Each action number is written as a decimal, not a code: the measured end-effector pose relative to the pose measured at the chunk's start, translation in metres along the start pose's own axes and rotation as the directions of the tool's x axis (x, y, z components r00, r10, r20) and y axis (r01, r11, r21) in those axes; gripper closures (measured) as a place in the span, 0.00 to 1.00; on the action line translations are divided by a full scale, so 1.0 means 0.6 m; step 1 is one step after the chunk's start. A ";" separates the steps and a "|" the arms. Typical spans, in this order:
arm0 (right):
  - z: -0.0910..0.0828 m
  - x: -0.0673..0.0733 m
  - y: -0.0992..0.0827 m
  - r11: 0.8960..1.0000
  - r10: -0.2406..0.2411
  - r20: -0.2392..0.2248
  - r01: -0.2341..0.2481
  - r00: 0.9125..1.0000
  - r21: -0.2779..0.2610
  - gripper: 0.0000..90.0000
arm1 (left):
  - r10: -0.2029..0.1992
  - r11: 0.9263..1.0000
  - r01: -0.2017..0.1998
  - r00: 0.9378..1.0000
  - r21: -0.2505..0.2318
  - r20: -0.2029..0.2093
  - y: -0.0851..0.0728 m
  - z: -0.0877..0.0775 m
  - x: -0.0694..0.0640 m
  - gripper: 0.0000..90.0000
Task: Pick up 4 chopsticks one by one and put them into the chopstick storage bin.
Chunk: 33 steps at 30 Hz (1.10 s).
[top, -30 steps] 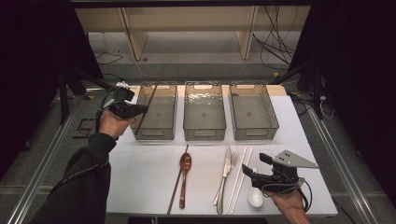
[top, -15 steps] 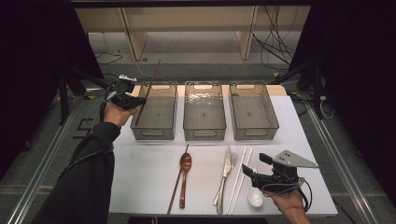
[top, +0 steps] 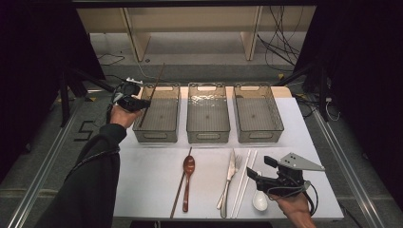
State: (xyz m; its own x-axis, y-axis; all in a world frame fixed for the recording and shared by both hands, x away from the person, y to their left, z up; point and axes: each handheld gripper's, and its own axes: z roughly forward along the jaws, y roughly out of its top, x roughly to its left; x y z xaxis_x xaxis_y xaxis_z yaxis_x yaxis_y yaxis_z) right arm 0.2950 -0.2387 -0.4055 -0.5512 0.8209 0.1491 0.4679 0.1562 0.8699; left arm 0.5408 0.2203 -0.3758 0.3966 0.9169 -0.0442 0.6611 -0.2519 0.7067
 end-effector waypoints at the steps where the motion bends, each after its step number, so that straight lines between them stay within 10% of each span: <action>1: 0.001 0.000 0.000 1.000 0.001 -0.001 -0.001 1.000 0.000 0.27 | 0.004 1.000 -0.004 1.000 0.002 0.000 -0.002 0.002 0.001 0.93; 16: 0.001 -0.001 0.000 1.000 0.003 -0.003 -0.003 1.000 0.001 0.27 | -0.037 0.998 0.038 0.999 0.051 -0.012 -0.030 0.027 0.006 0.92; 20: 0.000 -0.001 0.000 1.000 0.004 -0.002 -0.004 1.000 -0.001 0.27 | -0.120 0.991 0.118 0.992 0.057 0.027 -0.031 0.016 0.004 0.69; 33: 0.000 -0.001 0.000 1.000 0.003 0.003 -0.003 1.000 0.000 0.27 | -0.130 0.990 0.122 0.984 0.072 0.121 -0.053 -0.059 -0.051 0.33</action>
State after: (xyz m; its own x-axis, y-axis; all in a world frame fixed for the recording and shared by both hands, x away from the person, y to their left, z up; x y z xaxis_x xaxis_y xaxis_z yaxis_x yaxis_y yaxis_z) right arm 0.2953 -0.2390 -0.4057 -0.5477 0.8230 0.1506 0.4694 0.1533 0.8696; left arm 0.4850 0.2115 -0.3720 0.3815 0.8976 -0.2209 0.7487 -0.1599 0.6434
